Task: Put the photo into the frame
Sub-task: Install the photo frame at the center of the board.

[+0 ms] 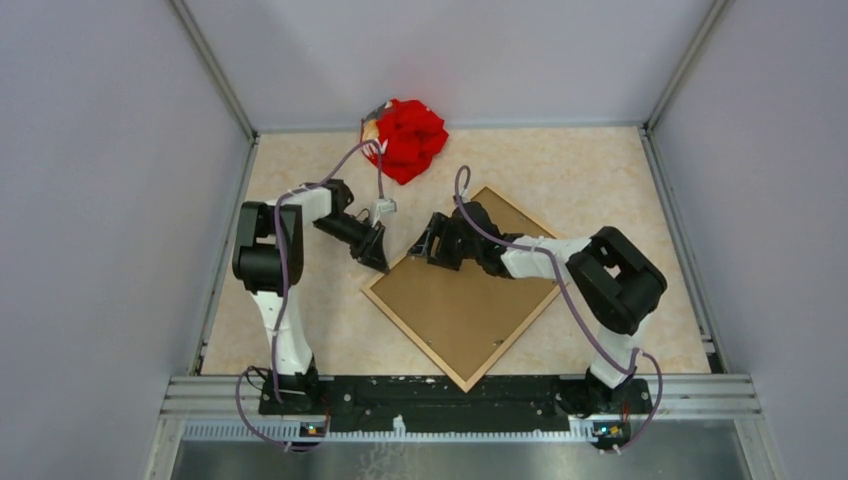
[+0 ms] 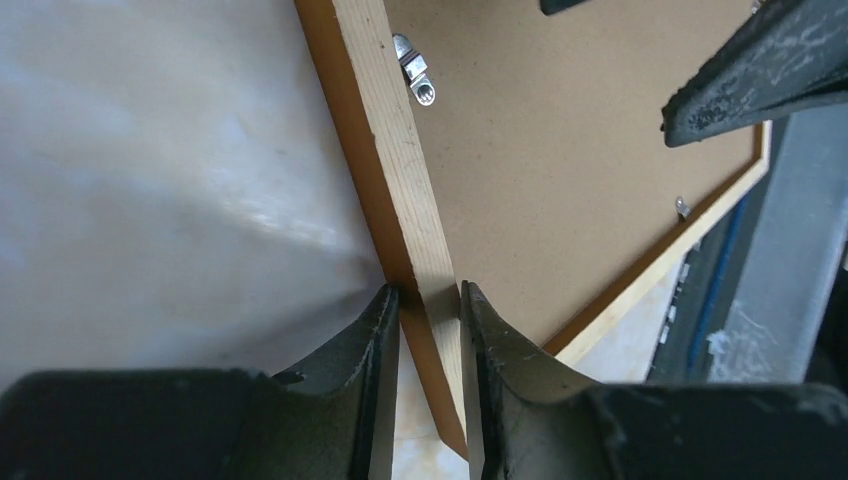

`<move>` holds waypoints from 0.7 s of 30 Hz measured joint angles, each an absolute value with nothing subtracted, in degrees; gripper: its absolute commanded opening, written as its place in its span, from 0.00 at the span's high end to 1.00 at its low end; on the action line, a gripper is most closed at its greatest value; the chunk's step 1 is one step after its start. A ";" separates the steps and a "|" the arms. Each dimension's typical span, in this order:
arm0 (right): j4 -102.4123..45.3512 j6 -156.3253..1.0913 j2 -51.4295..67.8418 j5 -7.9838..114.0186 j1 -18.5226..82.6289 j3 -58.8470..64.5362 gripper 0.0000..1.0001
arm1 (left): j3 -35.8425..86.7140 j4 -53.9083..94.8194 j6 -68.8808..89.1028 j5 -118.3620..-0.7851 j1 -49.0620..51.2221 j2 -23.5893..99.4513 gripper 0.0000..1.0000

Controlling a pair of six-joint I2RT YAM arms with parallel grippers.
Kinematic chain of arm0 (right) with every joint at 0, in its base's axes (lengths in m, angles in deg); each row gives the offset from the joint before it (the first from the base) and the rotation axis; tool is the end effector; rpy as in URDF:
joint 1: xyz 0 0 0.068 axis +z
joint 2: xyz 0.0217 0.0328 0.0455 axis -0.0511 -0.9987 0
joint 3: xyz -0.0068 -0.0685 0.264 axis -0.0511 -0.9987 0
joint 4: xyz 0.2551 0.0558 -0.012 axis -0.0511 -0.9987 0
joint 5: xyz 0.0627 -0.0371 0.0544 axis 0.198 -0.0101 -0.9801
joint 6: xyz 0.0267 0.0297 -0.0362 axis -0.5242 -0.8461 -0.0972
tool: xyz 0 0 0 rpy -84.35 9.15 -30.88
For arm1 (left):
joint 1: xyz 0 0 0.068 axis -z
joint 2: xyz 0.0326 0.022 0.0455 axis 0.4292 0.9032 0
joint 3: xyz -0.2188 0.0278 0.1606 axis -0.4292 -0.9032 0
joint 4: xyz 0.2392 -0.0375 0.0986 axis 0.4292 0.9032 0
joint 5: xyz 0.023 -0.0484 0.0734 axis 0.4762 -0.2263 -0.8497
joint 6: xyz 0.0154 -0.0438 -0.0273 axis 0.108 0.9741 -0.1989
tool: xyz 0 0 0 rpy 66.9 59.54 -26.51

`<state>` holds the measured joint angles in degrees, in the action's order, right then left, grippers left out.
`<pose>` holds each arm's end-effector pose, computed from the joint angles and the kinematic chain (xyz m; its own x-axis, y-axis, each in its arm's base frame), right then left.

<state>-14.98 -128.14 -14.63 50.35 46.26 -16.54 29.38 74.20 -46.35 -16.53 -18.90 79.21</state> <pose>0.2739 0.2671 0.1671 -0.8820 0.3066 -0.3578 -0.0734 0.6607 0.7470 0.3545 -0.0684 0.1395 -0.6746 0.5210 -0.5230 0.7296 0.3626 -0.5799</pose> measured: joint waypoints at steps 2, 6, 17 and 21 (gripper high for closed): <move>-13.94 -128.89 -14.85 50.27 46.56 -16.54 0.35 | 27.94 75.97 -47.16 -15.43 -18.85 79.03 0.68; -12.73 -129.63 -15.18 50.13 46.63 -16.54 0.35 | 27.24 78.83 -48.58 -14.45 -18.74 79.03 0.68; -12.45 -131.07 -16.36 50.00 47.94 -16.54 0.37 | 27.29 79.16 -46.72 -11.89 -18.74 79.12 0.69; -12.10 -131.53 -16.40 50.00 48.64 -16.56 0.37 | 27.24 78.41 -46.13 -11.91 -18.72 79.32 0.69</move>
<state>-12.10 -131.53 -16.40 50.00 48.64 -16.56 27.24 78.41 -46.13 -11.91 -18.72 79.32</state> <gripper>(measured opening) 0.632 0.313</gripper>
